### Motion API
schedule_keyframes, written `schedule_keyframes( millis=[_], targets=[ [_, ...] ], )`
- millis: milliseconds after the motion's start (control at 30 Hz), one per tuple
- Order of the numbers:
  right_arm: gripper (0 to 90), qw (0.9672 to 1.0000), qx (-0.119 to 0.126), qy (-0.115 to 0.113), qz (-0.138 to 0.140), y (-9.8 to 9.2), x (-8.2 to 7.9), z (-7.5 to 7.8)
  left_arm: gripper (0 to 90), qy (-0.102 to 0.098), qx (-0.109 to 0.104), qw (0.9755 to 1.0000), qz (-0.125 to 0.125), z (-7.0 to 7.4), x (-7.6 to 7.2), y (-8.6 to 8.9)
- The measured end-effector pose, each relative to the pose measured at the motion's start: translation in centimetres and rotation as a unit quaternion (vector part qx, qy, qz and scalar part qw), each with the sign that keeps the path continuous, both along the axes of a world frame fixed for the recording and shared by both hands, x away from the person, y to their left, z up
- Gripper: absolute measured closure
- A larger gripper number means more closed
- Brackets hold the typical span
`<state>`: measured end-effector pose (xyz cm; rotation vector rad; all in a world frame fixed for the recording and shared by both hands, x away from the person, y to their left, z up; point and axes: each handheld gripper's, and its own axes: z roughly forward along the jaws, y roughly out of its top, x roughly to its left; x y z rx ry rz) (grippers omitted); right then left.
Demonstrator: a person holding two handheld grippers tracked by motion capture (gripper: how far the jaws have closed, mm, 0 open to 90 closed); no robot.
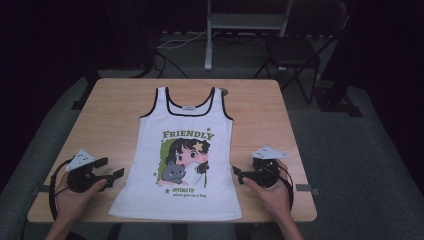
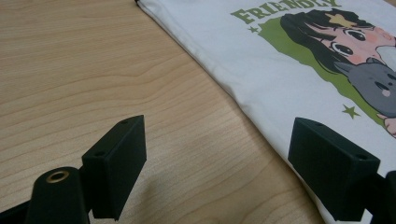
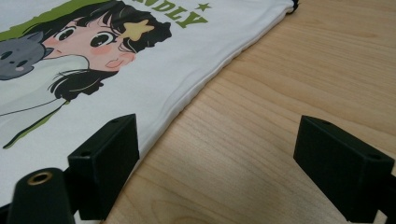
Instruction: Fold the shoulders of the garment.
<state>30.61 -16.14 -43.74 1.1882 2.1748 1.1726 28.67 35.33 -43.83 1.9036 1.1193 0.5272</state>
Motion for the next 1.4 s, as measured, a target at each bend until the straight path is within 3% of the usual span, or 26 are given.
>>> schedule_keyframes(
  millis=[267,400,533,567,600,633,733,767,800,867,900,1033,1167,1400],
  targets=[
    [13.7,1.0,-0.003,0.004,0.005,0.1,0.0,-0.1,19.2,0.003,-0.004,1.0,-0.004,0.0,0.3,-0.1],
    [13.6,0.9999,-0.004,0.006,0.01,0.2,0.0,-0.1,19.2,-0.001,-0.013,0.9999,0.001,0.5,1.2,0.1],
    [13.6,0.9999,-0.005,0.004,0.012,0.2,0.1,0.0,19.2,0.008,-0.015,0.9998,-0.008,1.0,2.6,-0.1],
    [13.6,0.9999,-0.005,0.005,0.012,0.3,0.1,0.0,19.2,0.005,-0.012,0.9999,-0.008,1.5,3.9,-0.3],
    [13.6,0.9999,-0.004,0.006,0.013,0.3,0.2,0.0,19.3,0.005,-0.012,0.9999,-0.008,1.5,3.9,-0.3],
    [13.6,0.9999,-0.005,0.006,0.013,0.2,0.2,0.0,19.3,0.001,-0.011,0.9999,-0.011,2.5,5.8,-0.8],
    [13.6,0.9999,-0.004,0.007,0.015,0.2,0.2,0.0,19.2,-0.002,-0.01,0.9999,-0.012,3.1,7.0,-1.0],
    [13.6,0.9999,-0.004,0.007,0.015,0.2,0.2,0.0,19.2,-0.001,-0.012,0.9999,-0.012,3.5,7.9,-1.2],
    [13.6,0.9999,-0.004,0.006,0.015,0.2,0.3,0.0,19.2,0.0,-0.012,0.9999,-0.009,4.2,9.6,-1.5],
    [13.6,0.9999,-0.002,0.006,0.015,0.1,0.3,0.0,19.3,0.002,-0.009,0.9999,-0.007,4.5,10.4,-1.7],
    [13.6,0.9999,0.0,0.005,0.015,0.1,0.3,0.1,19.3,0.005,-0.002,1.0,-0.007,4.9,11.8,-2.1],
    [13.6,0.9999,0.003,0.005,0.016,0.0,0.3,0.2,19.3,0.015,0.008,0.9999,-0.005,5.5,14.6,-2.8],
    [13.6,0.9998,0.005,0.006,0.018,0.0,0.4,0.2,19.3,0.026,0.001,0.9996,0.008,5.9,17.4,-3.2],
    [13.6,0.9997,0.01,0.006,0.02,0.0,0.5,0.2,19.3,0.051,0.009,0.9982,0.028,5.9,21.7,-3.9]
  ],
)
